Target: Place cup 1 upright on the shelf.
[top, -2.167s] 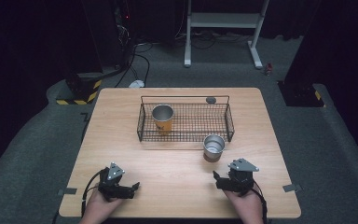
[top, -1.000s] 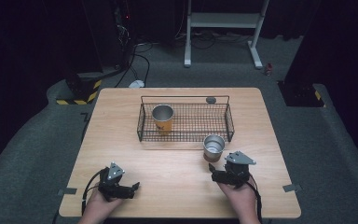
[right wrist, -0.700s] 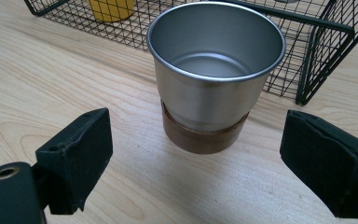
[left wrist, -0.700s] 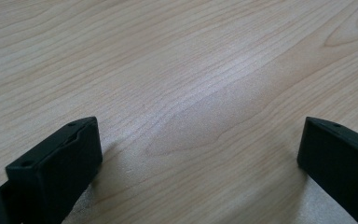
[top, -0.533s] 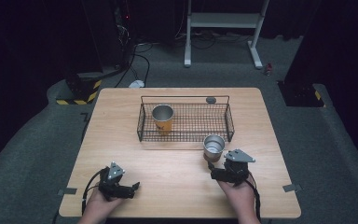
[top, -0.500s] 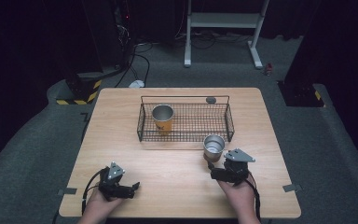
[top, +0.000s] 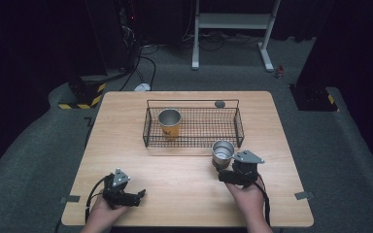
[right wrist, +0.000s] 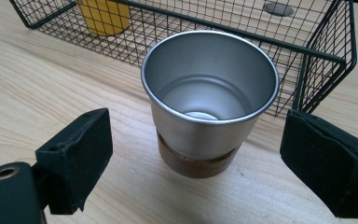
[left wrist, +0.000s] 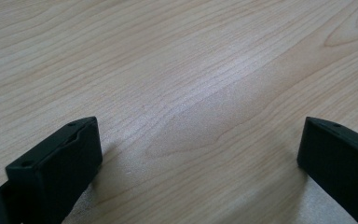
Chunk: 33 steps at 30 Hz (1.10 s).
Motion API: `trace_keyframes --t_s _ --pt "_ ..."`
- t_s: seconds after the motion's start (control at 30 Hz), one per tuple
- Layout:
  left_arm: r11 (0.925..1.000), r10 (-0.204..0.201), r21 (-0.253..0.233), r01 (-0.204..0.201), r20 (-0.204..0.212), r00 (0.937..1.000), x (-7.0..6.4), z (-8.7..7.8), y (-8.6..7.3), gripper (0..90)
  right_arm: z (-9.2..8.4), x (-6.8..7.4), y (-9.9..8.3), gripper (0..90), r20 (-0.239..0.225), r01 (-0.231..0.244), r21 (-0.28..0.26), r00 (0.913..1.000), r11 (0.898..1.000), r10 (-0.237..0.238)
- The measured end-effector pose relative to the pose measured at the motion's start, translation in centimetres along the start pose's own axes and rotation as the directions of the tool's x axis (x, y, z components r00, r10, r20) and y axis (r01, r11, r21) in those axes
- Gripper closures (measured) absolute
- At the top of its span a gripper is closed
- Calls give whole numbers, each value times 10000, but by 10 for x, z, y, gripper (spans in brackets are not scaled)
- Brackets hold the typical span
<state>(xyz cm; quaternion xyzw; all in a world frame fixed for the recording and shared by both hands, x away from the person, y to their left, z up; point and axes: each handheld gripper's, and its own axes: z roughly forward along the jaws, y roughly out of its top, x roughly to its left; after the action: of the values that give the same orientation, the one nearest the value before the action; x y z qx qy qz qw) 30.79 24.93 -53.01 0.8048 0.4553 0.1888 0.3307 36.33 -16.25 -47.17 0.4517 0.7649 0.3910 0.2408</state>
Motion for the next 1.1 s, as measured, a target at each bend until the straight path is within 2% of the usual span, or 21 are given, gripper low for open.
trace_keyframes --t_s 0.43,0.63,0.7,0.9,1.07,1.1 --pt "10000 39 3 -39 9 10000 0 0 0 1 16 -1 6 93 106 -18 285 9999 9996 15" --pt "10000 30 4 -30 14 10000 0 0 0 1 25 -4 7 94 210 -131 363 9997 9993 124" --pt "10000 44 4 -44 12 10000 0 0 0 1 29 -4 7 94 216 -309 387 9993 9988 301" --pt "9999 128 14 -128 0 9999 1 0 1 1 39 -5 6 93 87 -366 244 9993 9990 364" --pt "10000 23 11 -23 25 10000 0 1 1 1 45 -4 6 94 17 -517 157 9987 9985 517" --pt "10000 27 11 -27 26 10000 0 1 1 1 46 -4 7 95 43 -418 107 9991 9991 417"
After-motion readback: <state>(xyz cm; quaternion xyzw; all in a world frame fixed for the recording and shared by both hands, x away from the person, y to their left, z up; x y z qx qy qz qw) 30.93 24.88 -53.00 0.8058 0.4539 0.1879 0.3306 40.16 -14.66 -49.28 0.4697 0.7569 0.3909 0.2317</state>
